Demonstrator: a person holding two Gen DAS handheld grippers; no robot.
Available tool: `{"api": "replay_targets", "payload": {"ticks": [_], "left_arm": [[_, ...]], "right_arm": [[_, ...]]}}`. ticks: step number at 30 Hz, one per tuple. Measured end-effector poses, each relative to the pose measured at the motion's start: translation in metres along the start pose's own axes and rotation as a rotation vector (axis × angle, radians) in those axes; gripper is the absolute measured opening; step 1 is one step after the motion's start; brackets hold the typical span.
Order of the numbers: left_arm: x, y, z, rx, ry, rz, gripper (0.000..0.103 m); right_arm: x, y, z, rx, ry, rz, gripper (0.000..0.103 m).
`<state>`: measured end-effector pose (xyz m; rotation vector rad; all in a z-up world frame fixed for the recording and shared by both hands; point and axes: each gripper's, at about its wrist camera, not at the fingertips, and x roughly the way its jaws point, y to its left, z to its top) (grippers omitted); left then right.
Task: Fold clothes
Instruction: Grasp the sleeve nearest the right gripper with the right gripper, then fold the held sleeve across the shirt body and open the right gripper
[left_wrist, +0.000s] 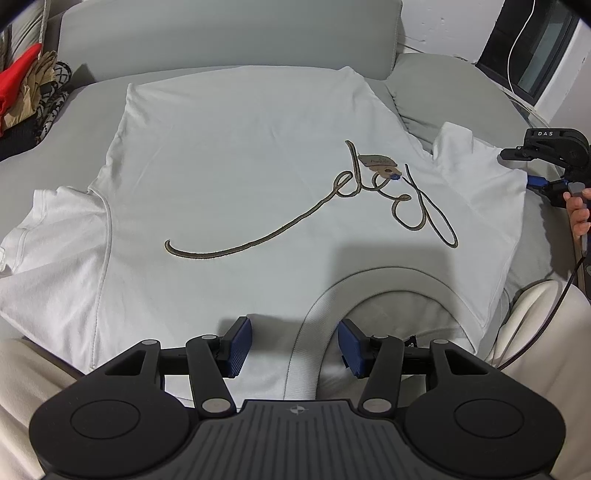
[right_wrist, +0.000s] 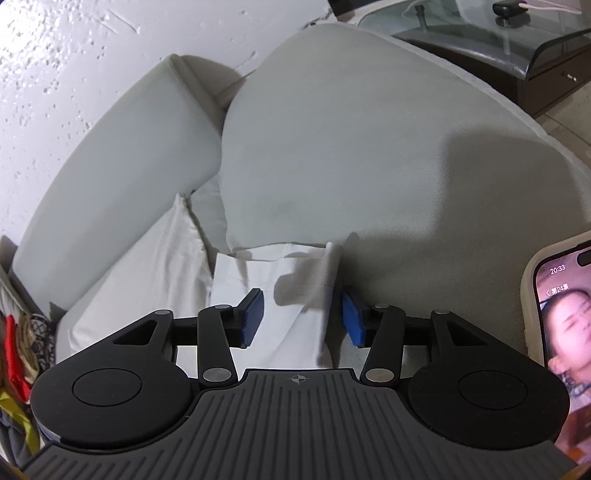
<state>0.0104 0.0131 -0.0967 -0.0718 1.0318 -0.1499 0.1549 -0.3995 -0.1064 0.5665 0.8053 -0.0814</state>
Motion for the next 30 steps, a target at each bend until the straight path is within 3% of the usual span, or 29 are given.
{"api": "replay_targets", "payload": {"ticks": [6,11,12,13,19,24,30], "left_arm": [[0.000,0.001,-0.001,-0.003,-0.002,-0.004,0.050],[0.001,0.000,-0.001,0.006,-0.004,-0.003,0.050],[0.001,-0.001,-0.001,0.007,-0.005,-0.004,0.050],[0.001,0.000,-0.001,0.005,-0.006,-0.005,0.050],[0.000,0.002,-0.003,-0.007,-0.013,-0.015,0.050],[-0.001,0.003,-0.004,-0.010,-0.018,-0.022,0.050],[-0.002,0.004,-0.005,-0.019,-0.022,-0.031,0.050]], "right_arm": [[-0.003,-0.009,0.002,0.057,-0.021,0.050,0.057],[-0.002,-0.022,0.004,0.100,-0.044,0.088,0.036],[-0.001,-0.023,0.004,0.100,-0.054,0.092,0.020],[0.000,-0.023,0.005,0.097,-0.063,0.090,0.010],[-0.012,-0.004,-0.002,-0.021,-0.141,0.055,0.003],[-0.036,0.056,-0.038,-0.422,-0.165,0.079,0.003],[-0.046,0.109,-0.124,-0.891,-0.091,0.100,0.003]]}}
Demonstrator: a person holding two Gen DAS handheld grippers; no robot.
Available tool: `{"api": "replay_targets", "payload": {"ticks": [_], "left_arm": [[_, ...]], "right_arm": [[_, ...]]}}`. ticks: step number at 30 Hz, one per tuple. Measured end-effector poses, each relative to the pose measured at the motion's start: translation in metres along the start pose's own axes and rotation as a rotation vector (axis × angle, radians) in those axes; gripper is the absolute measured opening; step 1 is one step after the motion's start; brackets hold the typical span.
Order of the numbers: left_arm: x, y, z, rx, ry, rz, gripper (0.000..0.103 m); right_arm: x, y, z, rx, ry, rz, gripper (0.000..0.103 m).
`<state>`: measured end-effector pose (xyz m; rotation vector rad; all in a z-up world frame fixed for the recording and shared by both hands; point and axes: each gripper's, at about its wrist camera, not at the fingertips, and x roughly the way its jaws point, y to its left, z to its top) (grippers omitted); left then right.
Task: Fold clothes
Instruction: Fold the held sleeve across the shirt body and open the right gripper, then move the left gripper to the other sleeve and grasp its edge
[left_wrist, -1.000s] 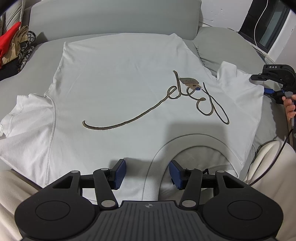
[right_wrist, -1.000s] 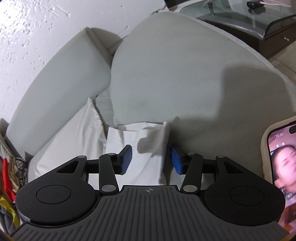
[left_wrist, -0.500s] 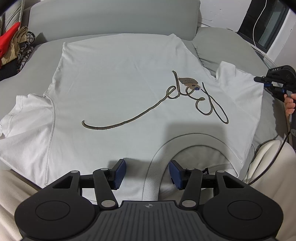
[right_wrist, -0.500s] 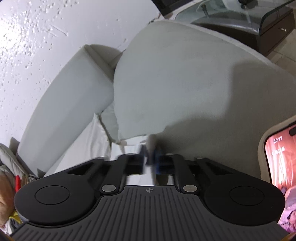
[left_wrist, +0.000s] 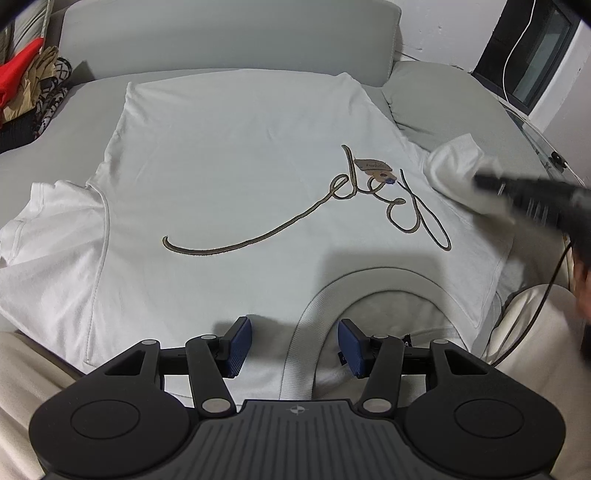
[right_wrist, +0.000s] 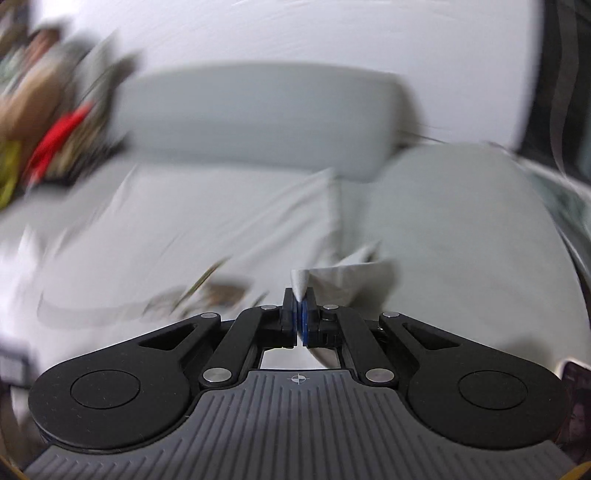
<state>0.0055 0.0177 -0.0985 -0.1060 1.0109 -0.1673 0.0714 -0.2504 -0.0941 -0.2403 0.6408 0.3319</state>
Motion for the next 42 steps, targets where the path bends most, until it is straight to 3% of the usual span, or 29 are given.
{"api": "replay_targets", "payload": {"ticks": [4,7,8,9,11,13,15,18,20,23,27,29,30,31,35,40,42], "left_arm": [[0.000,-0.001,0.000,0.004,-0.001,-0.001,0.050],[-0.001,0.001,-0.001,0.002,-0.002,-0.004,0.050],[-0.001,0.001,-0.001,-0.002,-0.003,-0.006,0.050],[-0.001,0.002,-0.001,-0.005,-0.003,-0.007,0.050],[0.000,0.003,0.000,-0.009,-0.002,-0.008,0.050],[0.001,0.002,0.000,-0.003,-0.001,-0.008,0.050],[0.001,0.001,0.001,0.005,-0.003,-0.009,0.050],[0.000,0.001,0.001,0.006,-0.004,-0.015,0.050],[0.000,0.003,0.001,-0.001,-0.002,-0.014,0.050],[0.001,0.004,0.001,-0.007,-0.002,-0.015,0.050],[0.002,0.002,0.001,0.001,-0.002,-0.013,0.051],[0.002,0.002,0.001,0.006,-0.003,-0.013,0.051],[0.002,0.002,0.001,0.006,-0.003,-0.015,0.051],[0.002,0.002,0.001,0.005,-0.004,-0.017,0.051],[0.004,0.007,0.001,-0.004,-0.002,-0.025,0.051],[0.004,0.009,0.001,0.008,-0.005,-0.029,0.051],[0.003,0.011,0.000,-0.004,-0.007,-0.036,0.051]], "right_arm": [[0.005,0.043,-0.016,-0.183,0.049,0.036,0.003],[0.005,0.054,-0.015,-0.224,0.069,0.051,0.008],[0.002,0.052,-0.014,-0.197,0.071,0.064,0.023],[-0.002,0.048,-0.013,-0.159,0.069,0.067,0.045],[-0.009,0.037,-0.010,-0.074,0.056,0.062,0.053],[-0.010,0.014,-0.006,0.068,0.057,0.030,0.051],[-0.006,-0.013,-0.003,0.230,0.081,-0.019,0.040],[0.022,-0.063,-0.011,0.489,0.199,-0.118,0.039],[0.040,-0.087,-0.018,0.569,0.277,-0.079,0.040],[0.047,-0.104,-0.024,0.606,0.287,0.045,0.047],[0.051,-0.110,-0.031,0.622,0.304,0.156,0.045],[0.054,-0.104,-0.032,0.581,0.306,0.155,0.032],[0.056,-0.102,-0.033,0.573,0.314,0.142,0.002],[0.055,-0.100,-0.033,0.579,0.313,0.118,0.000],[0.046,-0.098,-0.029,0.616,0.277,-0.071,0.000],[0.050,-0.084,-0.025,0.540,0.320,-0.113,0.000],[0.042,-0.082,-0.020,0.535,0.309,-0.120,0.021]]}}
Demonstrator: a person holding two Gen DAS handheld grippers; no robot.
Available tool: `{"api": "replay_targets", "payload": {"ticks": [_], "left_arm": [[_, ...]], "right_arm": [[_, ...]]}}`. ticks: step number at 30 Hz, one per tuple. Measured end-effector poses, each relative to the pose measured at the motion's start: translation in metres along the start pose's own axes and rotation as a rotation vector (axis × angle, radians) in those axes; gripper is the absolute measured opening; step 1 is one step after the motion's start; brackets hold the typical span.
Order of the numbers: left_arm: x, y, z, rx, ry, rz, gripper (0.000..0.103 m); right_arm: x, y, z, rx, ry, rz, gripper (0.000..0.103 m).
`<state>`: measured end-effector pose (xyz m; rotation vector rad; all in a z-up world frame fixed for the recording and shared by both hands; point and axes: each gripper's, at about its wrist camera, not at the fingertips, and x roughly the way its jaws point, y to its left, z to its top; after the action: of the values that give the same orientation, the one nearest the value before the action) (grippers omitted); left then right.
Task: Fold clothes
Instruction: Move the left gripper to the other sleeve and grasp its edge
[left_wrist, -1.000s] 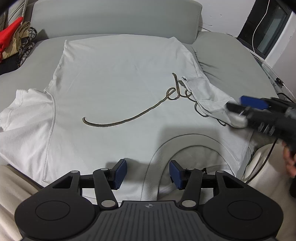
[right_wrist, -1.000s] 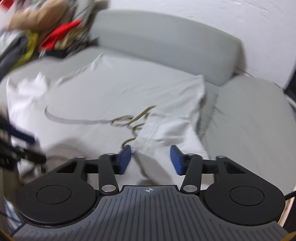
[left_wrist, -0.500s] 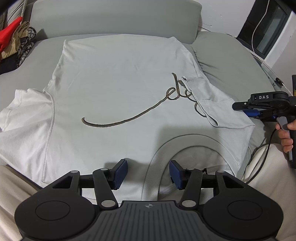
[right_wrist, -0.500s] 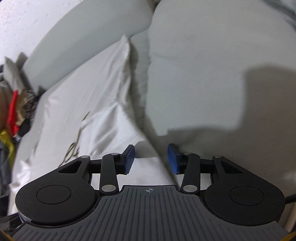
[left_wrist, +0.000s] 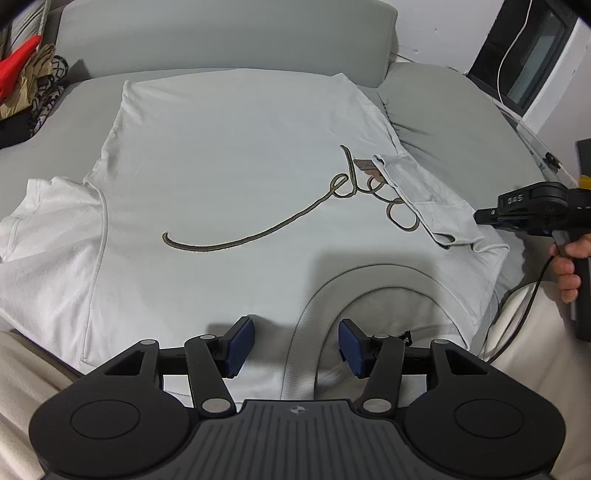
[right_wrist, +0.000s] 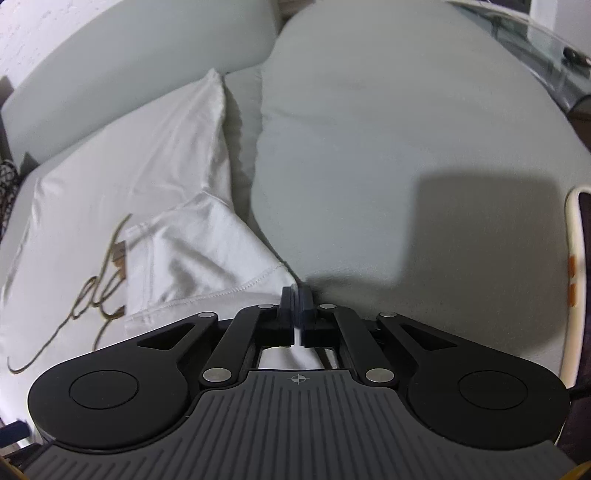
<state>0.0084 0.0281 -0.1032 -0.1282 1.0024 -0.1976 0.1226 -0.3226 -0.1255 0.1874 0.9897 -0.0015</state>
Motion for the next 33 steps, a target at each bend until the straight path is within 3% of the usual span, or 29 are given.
{"api": "replay_targets", "payload": {"ticks": [2,4,6,10,13,14,16,18,21,23,25,30,31,33], "left_arm": [[0.000,0.001,0.000,-0.007,0.000,-0.003,0.051],[0.000,-0.002,0.000,0.002,0.000,0.000,0.051],[0.000,-0.005,0.000,0.019,-0.001,0.003,0.051],[-0.002,-0.001,-0.002,0.027,0.005,-0.006,0.051],[-0.001,0.003,-0.003,0.019,0.010,-0.012,0.052],[-0.001,0.002,-0.002,0.020,0.011,-0.011,0.052],[-0.001,0.000,-0.002,0.027,0.011,-0.007,0.052],[-0.003,-0.001,-0.002,0.031,0.010,-0.004,0.052],[-0.006,0.001,-0.003,0.022,0.003,0.001,0.052],[-0.007,0.003,-0.003,0.010,0.003,0.004,0.052],[-0.006,0.007,-0.003,-0.006,0.015,-0.006,0.052],[-0.006,0.017,-0.002,-0.075,0.042,-0.060,0.052],[-0.009,0.022,-0.002,-0.107,0.044,-0.078,0.052],[-0.018,0.037,-0.001,-0.190,0.032,-0.101,0.054]], "right_arm": [[-0.018,0.007,-0.003,-0.021,-0.052,-0.011,0.035],[-0.030,0.018,-0.007,-0.087,-0.086,0.013,0.035],[-0.029,0.029,-0.009,-0.169,-0.060,0.067,0.034],[0.000,0.033,-0.017,-0.276,0.148,0.035,0.025],[-0.006,0.021,-0.019,-0.240,0.244,-0.012,0.008],[-0.011,0.020,-0.019,-0.233,0.249,-0.031,0.008],[-0.024,0.022,-0.016,-0.213,0.187,-0.049,0.016],[-0.034,0.024,-0.012,-0.169,0.085,-0.017,0.031],[-0.027,0.028,-0.006,-0.111,0.018,0.043,0.032],[-0.012,0.025,-0.006,-0.053,0.060,0.080,0.032],[0.005,0.018,-0.015,0.052,0.184,0.129,0.032],[-0.021,0.008,-0.024,0.116,0.298,0.156,0.029],[-0.030,0.009,-0.026,0.115,0.284,0.150,0.032],[-0.051,0.016,-0.029,0.113,0.219,0.150,0.057]]}}
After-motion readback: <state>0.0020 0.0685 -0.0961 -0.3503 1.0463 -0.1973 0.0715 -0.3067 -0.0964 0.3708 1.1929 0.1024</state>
